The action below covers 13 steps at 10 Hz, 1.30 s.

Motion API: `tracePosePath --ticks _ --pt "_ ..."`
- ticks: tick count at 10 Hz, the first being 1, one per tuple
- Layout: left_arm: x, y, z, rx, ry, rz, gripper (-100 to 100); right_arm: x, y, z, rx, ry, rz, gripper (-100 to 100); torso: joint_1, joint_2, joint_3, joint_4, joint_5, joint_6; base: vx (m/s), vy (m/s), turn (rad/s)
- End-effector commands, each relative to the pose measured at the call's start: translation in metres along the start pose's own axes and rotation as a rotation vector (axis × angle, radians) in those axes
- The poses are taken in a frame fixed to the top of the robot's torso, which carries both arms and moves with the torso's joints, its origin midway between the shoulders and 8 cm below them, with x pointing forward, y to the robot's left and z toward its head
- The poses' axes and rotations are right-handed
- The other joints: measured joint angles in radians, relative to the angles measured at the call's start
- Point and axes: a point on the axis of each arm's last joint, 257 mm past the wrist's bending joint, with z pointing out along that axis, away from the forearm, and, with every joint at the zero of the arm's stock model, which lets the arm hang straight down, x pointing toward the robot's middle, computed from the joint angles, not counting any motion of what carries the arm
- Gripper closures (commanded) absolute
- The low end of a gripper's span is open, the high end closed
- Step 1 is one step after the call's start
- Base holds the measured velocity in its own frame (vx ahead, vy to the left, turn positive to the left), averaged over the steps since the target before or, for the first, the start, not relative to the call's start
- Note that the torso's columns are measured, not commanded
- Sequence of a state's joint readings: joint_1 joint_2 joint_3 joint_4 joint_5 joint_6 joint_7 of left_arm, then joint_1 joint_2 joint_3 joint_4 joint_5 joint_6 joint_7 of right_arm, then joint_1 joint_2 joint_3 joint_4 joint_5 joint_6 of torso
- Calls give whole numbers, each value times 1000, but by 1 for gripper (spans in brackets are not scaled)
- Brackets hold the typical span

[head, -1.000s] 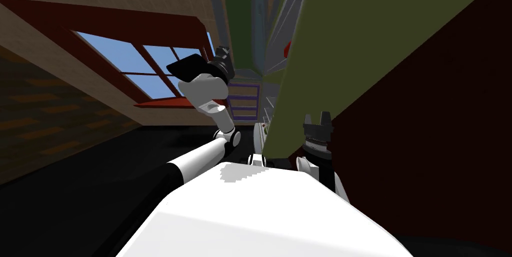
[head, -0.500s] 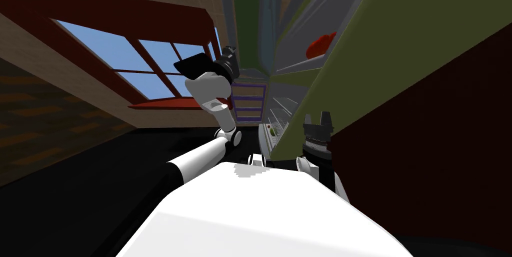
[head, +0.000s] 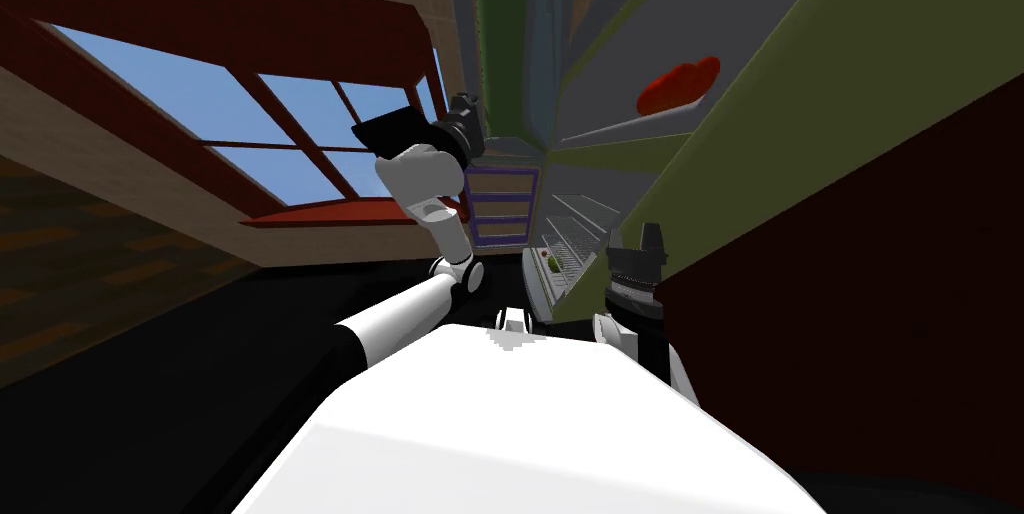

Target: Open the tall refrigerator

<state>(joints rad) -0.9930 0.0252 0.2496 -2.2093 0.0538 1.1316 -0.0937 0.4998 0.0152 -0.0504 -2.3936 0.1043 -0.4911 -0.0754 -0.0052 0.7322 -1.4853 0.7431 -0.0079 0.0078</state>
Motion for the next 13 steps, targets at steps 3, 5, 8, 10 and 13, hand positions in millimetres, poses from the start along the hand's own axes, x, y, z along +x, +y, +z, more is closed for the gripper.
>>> tracePosePath --ticks 3,5,8,10,13 --pt "36 -14 -1 36 99 -44 100 0 0 0 0 0 0 0 -7 0 1 0 -1 -1 149 335 -82" --pt "53 -18 -2 43 150 -69 100 0 0 0 0 0 0 0 -10 -1 0 0 -3 1 185 410 -135" --pt "70 -21 -4 49 201 -93 100 0 0 0 0 0 0 0 -14 7 8 0 -2 -3 116 326 -75" --pt "72 -9 0 20 201 -98 100 0 0 0 0 0 0 0 -8 7 6 4 -2 -1 113 295 -89" --pt "89 -15 -4 32 253 -122 100 0 0 0 0 0 0 0 -7 4 4 1 -1 0 150 214 -93"
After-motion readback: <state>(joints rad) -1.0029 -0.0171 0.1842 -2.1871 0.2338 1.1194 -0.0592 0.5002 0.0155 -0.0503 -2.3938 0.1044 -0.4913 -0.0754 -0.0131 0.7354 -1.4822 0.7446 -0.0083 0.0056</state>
